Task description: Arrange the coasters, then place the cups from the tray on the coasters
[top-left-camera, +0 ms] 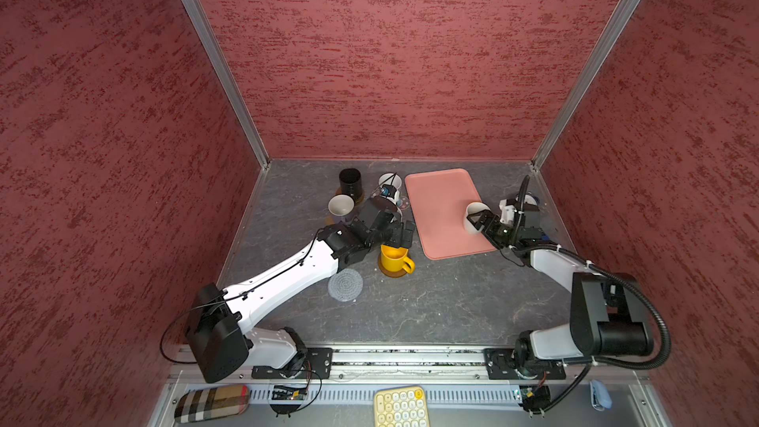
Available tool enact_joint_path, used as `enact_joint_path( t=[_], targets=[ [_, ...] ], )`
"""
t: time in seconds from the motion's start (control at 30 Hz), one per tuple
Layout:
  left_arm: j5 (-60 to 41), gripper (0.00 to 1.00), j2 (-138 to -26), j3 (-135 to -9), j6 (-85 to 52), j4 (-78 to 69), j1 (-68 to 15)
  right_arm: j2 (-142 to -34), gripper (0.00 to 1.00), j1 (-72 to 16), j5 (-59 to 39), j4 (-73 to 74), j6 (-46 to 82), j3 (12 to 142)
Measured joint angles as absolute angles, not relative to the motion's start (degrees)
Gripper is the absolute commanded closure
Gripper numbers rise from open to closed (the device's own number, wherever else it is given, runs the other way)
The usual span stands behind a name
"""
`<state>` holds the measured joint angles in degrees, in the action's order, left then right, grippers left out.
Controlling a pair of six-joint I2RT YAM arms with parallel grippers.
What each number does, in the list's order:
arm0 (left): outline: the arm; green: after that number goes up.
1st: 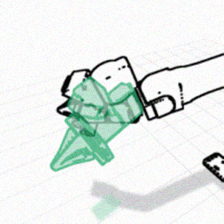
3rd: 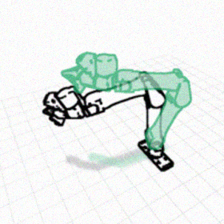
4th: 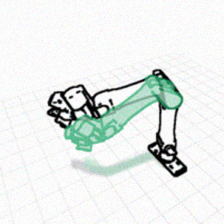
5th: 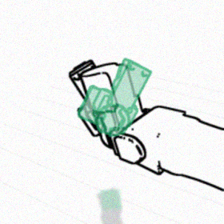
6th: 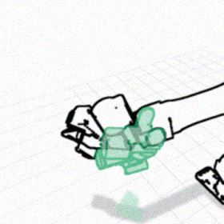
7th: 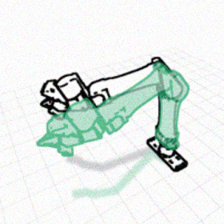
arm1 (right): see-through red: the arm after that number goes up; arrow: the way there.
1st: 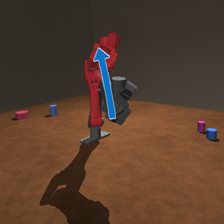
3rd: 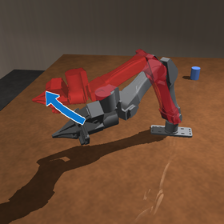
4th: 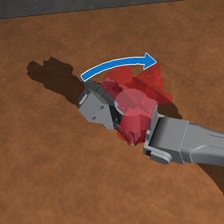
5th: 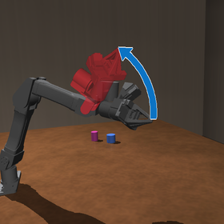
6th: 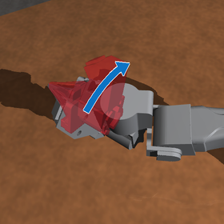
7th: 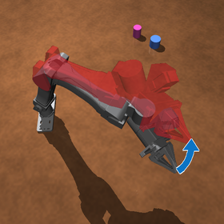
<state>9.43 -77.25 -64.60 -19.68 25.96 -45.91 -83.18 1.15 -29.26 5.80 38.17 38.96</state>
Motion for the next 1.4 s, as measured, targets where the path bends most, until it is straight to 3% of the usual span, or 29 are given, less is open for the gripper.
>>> enact_joint_path(
  t=[0.6, 1.0, 1.27, 1.4],
  targets=[
    [9.26, 0.00, -77.19, -64.36, -19.68, 25.96, -45.21, -87.77, 0.09, -3.53, -28.67, 5.93, 37.74, 42.92],
    [9.02, 0.00, -76.47, -64.36, -19.68, 25.96, -45.21, -73.36, 0.07, -3.68, -28.27, -4.99, 32.32, 44.31],
    [8.80, 0.00, -76.25, -63.88, -19.68, 25.63, -45.21, -68.45, 0.44, 1.87, -26.55, -10.09, 32.23, 47.22],
    [8.80, 0.00, -74.96, -62.46, -19.70, 25.61, -45.19, -72.16, 0.88, 6.37, -27.38, -7.79, 34.72, 47.37]
  ],
)
